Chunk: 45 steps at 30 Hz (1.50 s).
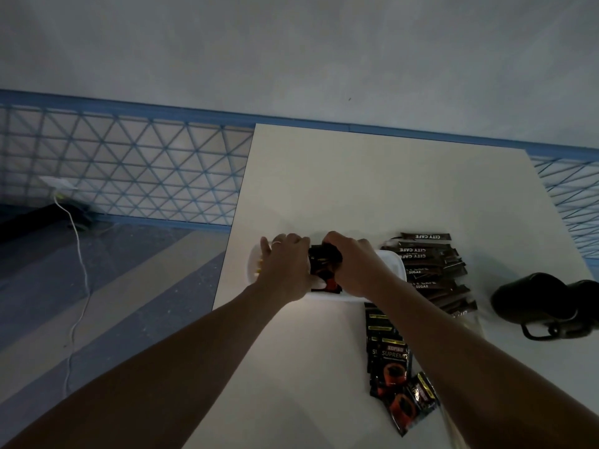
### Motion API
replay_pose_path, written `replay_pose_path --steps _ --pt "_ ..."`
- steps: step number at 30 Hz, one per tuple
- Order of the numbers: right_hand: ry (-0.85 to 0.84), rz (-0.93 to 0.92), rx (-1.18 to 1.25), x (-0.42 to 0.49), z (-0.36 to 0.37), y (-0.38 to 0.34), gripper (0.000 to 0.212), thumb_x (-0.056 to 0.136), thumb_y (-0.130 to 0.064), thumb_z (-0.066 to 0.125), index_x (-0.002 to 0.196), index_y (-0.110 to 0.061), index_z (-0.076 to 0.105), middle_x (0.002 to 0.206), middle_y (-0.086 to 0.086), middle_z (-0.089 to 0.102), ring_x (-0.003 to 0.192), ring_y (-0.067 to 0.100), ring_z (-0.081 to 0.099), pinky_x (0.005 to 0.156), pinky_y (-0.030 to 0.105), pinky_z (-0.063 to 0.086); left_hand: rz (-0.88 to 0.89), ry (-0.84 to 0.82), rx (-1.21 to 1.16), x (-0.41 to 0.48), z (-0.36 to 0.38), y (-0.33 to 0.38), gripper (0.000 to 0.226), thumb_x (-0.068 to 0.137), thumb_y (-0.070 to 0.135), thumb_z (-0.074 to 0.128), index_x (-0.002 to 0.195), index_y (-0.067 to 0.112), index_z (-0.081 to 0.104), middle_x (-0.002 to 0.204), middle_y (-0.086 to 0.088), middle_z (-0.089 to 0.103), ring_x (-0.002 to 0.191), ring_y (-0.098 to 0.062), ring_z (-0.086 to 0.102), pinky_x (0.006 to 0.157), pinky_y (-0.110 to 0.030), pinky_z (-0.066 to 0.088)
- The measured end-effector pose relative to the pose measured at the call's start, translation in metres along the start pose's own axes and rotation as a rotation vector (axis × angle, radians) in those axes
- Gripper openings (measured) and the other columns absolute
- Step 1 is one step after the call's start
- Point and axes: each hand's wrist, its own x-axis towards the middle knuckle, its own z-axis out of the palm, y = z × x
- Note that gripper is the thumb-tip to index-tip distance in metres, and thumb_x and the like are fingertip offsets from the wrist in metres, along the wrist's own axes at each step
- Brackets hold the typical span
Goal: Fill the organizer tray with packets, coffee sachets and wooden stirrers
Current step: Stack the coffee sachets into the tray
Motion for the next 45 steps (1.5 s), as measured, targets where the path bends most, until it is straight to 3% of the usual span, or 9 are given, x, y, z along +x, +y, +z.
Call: replay_pose_path --steps 5,12,18,23,28,30,33,37,45 --pt "0.041 -0.024 -0.023 0.0 0.004 0.003 0.033 0.08 -0.002 0.06 0.111 -0.013 0.063 0.086 0.009 0.07 0.074 0.028 0.058 0.061 0.029 0.044 -0.013 0.02 0.045 -0.001 0.005 0.005 0.079 0.076 0.048 0.074 0.14 0.014 0.042 0.14 -0.01 0.045 0.137 -0.037 0.032 0.118 -0.06 0.005" --pt "0.101 -0.037 -0.01 -0.005 0.014 0.009 0.029 0.076 0.001 0.065 0.103 -0.009 0.066 0.086 0.008 0.07 0.076 0.029 0.061 0.053 0.027 0.032 -0.011 0.049 0.048 -0.001 0.009 0.005 0.075 0.077 0.047 0.074 0.137 0.015 0.043 0.138 -0.01 0.046 0.137 -0.038 0.032 0.117 -0.06 0.005" --pt "0.106 -0.05 0.029 0.001 0.002 0.016 0.043 0.077 -0.01 0.081 0.115 -0.02 0.065 0.101 -0.001 0.072 0.07 0.008 0.053 0.064 0.025 0.042 0.049 -0.042 -0.041 0.006 -0.006 -0.008 0.095 0.07 0.057 0.076 0.145 0.015 0.037 0.147 -0.01 0.041 0.138 -0.031 0.032 0.117 -0.049 0.015" --pt "0.082 -0.066 -0.052 0.007 -0.01 0.014 0.042 0.078 -0.024 0.081 0.117 -0.027 0.065 0.106 -0.01 0.068 0.067 -0.007 0.045 0.07 0.027 0.045 0.062 -0.153 0.053 0.004 -0.008 -0.014 0.117 0.063 0.066 0.077 0.153 0.019 0.02 0.158 -0.007 0.026 0.147 -0.033 0.015 0.12 -0.053 0.005" --pt "0.134 -0.117 -0.241 0.006 -0.005 0.009 0.063 0.073 -0.039 0.08 0.13 -0.03 0.056 0.126 -0.008 0.058 0.1 0.009 0.056 0.078 0.03 0.048 0.067 -0.141 0.083 0.0 -0.002 -0.014 0.117 0.063 0.063 0.078 0.153 0.018 0.018 0.158 -0.008 0.023 0.148 -0.035 0.011 0.12 -0.054 0.001" --pt "0.095 -0.133 -0.402 0.006 0.001 0.009 0.08 0.067 -0.048 0.08 0.137 -0.027 0.048 0.135 -0.003 0.047 0.116 0.018 0.049 0.087 0.033 0.042 0.074 -0.12 0.076 -0.001 -0.002 -0.014 0.114 0.063 0.063 0.079 0.151 0.017 0.022 0.156 -0.007 0.027 0.146 -0.034 0.015 0.12 -0.055 0.004" --pt "0.039 -0.106 -0.606 0.009 0.008 0.008 0.094 0.062 -0.06 0.077 0.139 -0.02 0.041 0.141 0.004 0.036 0.12 0.025 0.041 0.094 0.039 0.035 0.083 -0.106 0.068 -0.001 -0.002 -0.014 0.111 0.061 0.063 0.079 0.148 0.017 0.028 0.153 -0.007 0.033 0.143 -0.034 0.021 0.119 -0.055 0.009" --pt "-0.027 -0.042 -0.698 0.012 0.017 0.008 0.088 0.069 -0.061 0.073 0.138 -0.019 0.038 0.142 0.006 0.037 0.124 0.029 0.038 0.095 0.044 0.03 0.081 -0.095 0.067 -0.001 -0.002 -0.014 0.107 0.06 0.063 0.08 0.145 0.018 0.033 0.15 -0.006 0.035 0.142 -0.034 0.023 0.119 -0.055 0.009" --pt "-0.039 -0.04 -0.699 0.02 0.024 0.003 0.062 0.072 -0.057 0.073 0.12 -0.027 0.046 0.117 0.0 0.056 0.113 0.025 0.049 0.094 0.047 0.033 0.095 -0.07 0.053 -0.001 -0.002 -0.016 0.103 0.059 0.064 0.08 0.142 0.021 0.036 0.147 -0.005 0.041 0.141 -0.033 0.026 0.119 -0.054 0.011"
